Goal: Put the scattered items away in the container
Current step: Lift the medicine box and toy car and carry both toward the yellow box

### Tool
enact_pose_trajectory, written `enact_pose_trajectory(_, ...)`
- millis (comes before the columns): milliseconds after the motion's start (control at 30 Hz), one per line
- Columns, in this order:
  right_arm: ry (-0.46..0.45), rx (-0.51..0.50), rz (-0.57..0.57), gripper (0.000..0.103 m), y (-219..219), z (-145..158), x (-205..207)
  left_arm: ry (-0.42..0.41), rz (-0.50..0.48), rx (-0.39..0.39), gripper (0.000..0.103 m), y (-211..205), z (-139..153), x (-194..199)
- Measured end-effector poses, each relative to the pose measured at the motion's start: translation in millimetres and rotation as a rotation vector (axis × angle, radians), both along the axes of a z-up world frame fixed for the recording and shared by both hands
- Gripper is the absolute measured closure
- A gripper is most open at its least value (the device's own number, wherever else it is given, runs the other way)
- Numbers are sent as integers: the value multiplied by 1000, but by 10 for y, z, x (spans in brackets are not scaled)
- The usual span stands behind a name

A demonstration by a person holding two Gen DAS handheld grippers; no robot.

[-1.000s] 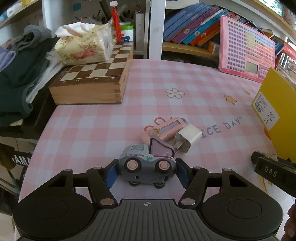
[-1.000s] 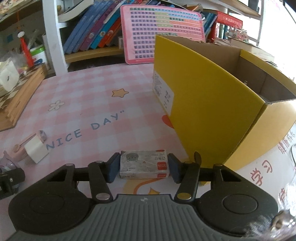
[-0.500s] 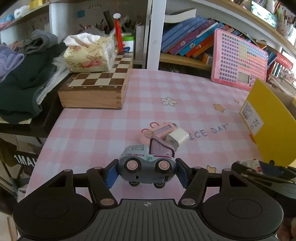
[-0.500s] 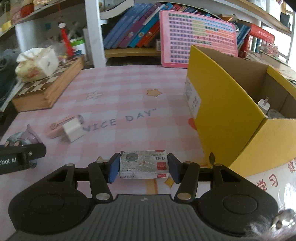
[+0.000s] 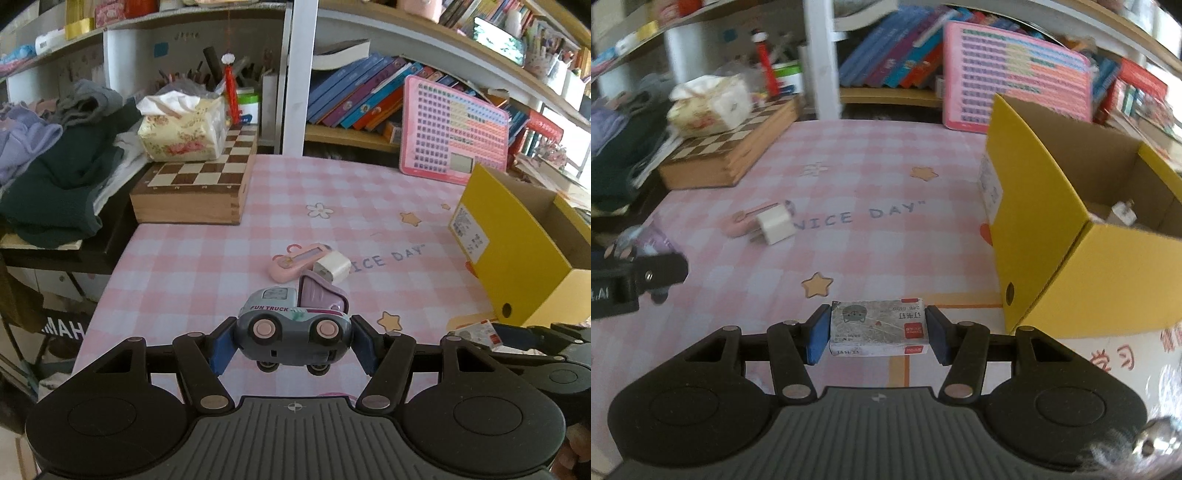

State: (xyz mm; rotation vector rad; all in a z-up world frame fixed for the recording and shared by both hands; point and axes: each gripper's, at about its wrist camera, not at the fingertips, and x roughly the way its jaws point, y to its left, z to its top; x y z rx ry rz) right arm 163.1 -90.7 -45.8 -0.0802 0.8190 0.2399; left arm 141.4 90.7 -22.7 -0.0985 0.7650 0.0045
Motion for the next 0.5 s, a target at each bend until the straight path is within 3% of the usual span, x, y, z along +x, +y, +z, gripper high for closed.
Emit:
enact_pose_trajectory(233, -21, -7, 71, 51, -25, 177, -231, -28, -30, -15, 39, -33, 165, -242)
enact_pose_trajectory(500, -45, 3, 76, 51, -25, 295, -433, -68, -55, -33, 39, -55, 305, -451)
